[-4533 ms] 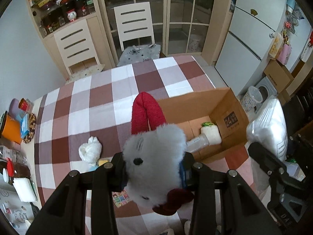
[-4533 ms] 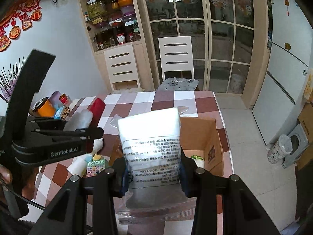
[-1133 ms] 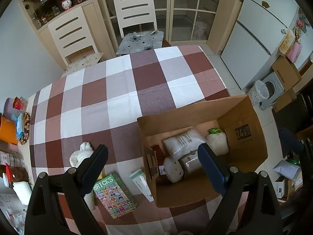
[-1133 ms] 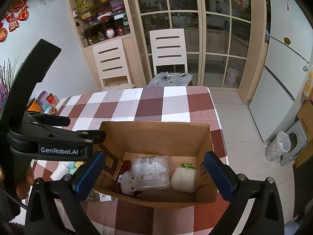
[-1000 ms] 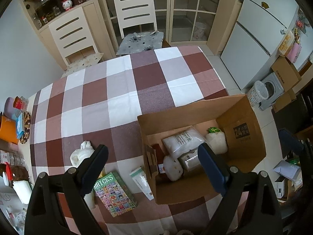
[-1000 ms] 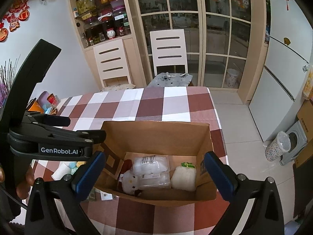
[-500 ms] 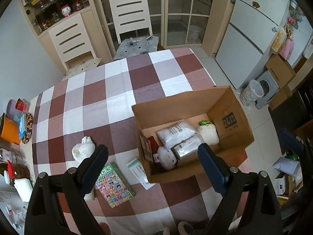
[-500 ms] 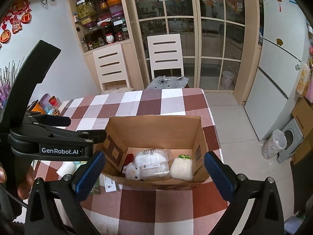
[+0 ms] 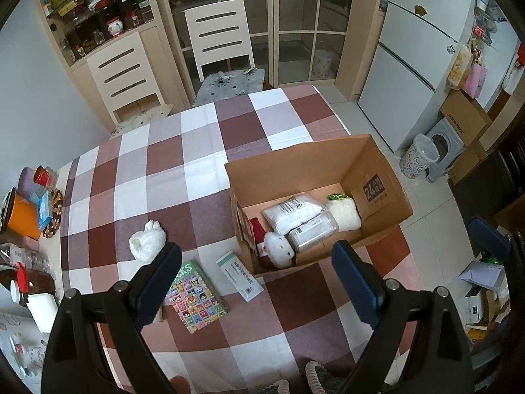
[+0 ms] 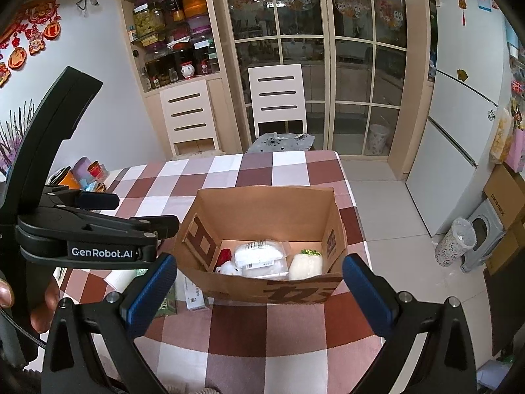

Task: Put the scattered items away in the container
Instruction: 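Move both tools away from the box toward the cup and BRICKS box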

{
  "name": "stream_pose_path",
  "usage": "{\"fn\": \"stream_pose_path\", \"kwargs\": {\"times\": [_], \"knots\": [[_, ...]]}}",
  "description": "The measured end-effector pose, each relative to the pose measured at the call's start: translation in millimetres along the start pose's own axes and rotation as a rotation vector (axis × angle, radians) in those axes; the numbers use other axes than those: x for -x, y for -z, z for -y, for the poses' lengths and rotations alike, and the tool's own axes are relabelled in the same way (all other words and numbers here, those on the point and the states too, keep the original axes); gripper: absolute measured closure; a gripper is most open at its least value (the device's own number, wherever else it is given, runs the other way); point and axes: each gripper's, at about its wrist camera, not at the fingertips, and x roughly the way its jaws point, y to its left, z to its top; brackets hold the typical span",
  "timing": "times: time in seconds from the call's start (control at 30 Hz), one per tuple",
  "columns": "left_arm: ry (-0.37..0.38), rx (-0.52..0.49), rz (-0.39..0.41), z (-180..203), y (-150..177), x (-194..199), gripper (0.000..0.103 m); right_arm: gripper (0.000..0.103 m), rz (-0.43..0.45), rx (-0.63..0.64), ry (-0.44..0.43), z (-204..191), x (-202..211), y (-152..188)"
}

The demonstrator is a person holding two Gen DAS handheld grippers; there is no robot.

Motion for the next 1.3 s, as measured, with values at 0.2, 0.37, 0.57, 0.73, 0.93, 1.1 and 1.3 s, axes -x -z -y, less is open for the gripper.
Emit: {"fn": "stream_pose_path", "kwargs": {"times": [0.2,0.37,0.57,0.73,0.93,1.1,1.3], "knots": [[-0.013,-0.003,0.008,-2.4,13.7,8.4,0.009,0.000,0.001,0.012,-0.006,-9.8,8.9,9.2],[-0.031,-0.004,0.006,-7.4,28.1,12.2,0.009,0.000,-0.003,0.022,-0.022,-17.3,13.0,15.0],[0.021,-0.132,-0.003,-19.2,50.5,6.5,0.009,0.000,-0.019,0.039,-0.037,-30.4,11.2,24.8],[0.000,-0.140,-0.025,-28.9,72.5,-3.0,0.009,0.000,-0.047,0.057,-0.056,-41.8,1.9,37.7],[-0.013,-0.116,-0.069,-52.2,98.7,-17.7,0.009,0.000,-0.076,0.090,-0.101,-58.3,-8.6,54.9],[-0.033,-0.072,-0.136,-76.5,119.7,-36.0,0.009,0.000,-0.086,0.106,-0.136,-70.2,-14.4,60.9],[-0.065,-0.031,-0.201,-104.7,144.6,-56.5,0.009,0.000,-0.140,0.112,-0.154,-82.2,-30.5,74.0]]}}
